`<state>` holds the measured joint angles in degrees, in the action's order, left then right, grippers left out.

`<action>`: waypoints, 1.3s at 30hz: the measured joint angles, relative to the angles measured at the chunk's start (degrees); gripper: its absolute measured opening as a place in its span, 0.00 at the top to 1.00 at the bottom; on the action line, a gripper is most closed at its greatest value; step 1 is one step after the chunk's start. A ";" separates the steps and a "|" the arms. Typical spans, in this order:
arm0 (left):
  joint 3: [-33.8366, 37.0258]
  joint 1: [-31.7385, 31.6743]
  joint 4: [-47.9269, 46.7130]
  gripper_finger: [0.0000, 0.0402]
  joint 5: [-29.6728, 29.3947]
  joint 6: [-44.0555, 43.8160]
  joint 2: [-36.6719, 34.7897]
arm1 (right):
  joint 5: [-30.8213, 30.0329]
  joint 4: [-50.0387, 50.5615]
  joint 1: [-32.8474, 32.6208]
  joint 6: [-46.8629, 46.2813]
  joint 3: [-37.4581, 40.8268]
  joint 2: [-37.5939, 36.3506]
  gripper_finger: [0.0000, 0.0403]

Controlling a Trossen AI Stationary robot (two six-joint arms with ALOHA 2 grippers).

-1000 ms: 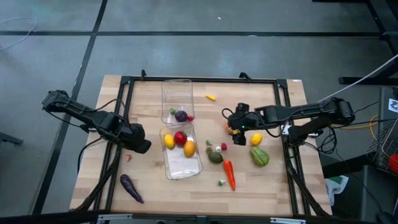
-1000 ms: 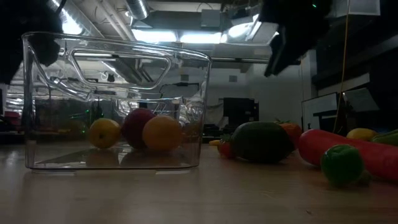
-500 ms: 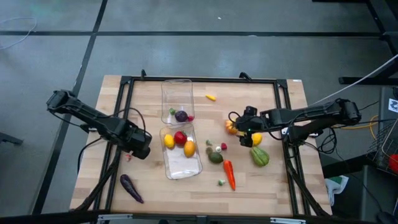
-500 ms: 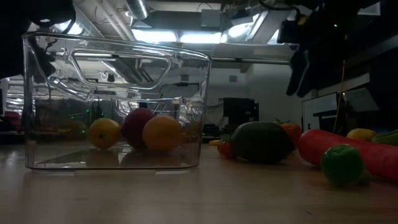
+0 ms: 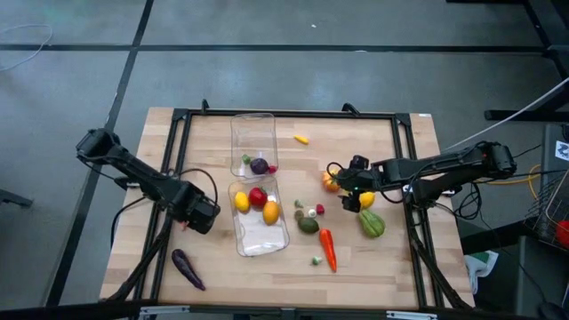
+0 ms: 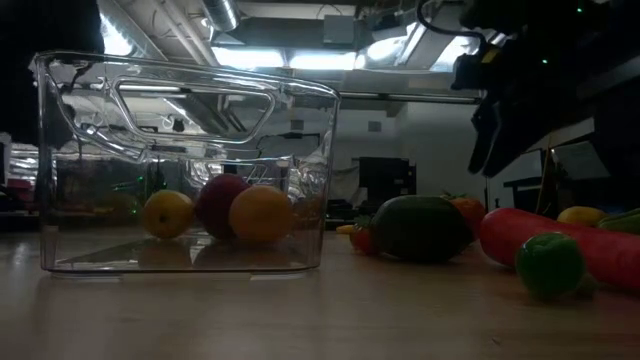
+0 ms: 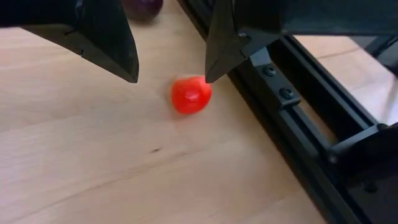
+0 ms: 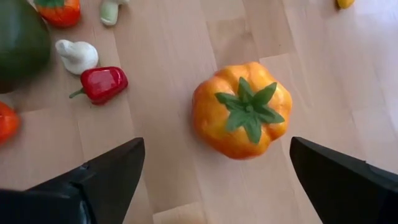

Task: Sort produce into baskets
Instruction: Put the red mushroom into the top transparent bin

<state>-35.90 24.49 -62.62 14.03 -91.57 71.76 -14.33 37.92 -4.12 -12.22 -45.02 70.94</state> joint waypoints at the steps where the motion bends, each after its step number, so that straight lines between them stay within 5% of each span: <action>1: 0.00 0.28 0.01 0.55 0.04 -0.04 0.74 | 0.01 -0.50 0.00 0.00 0.22 0.00 0.01; 26: 0.07 1.77 2.98 0.56 0.39 2.41 14.15 | 0.01 -1.89 0.00 0.01 0.34 0.04 0.01; 39: 0.04 1.74 4.01 0.77 0.94 2.60 14.19 | 0.00 -1.91 0.00 0.03 0.34 0.04 0.01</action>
<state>-35.86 26.23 -58.62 14.97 -88.97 85.95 -14.33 36.01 -4.12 -12.19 -44.69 70.98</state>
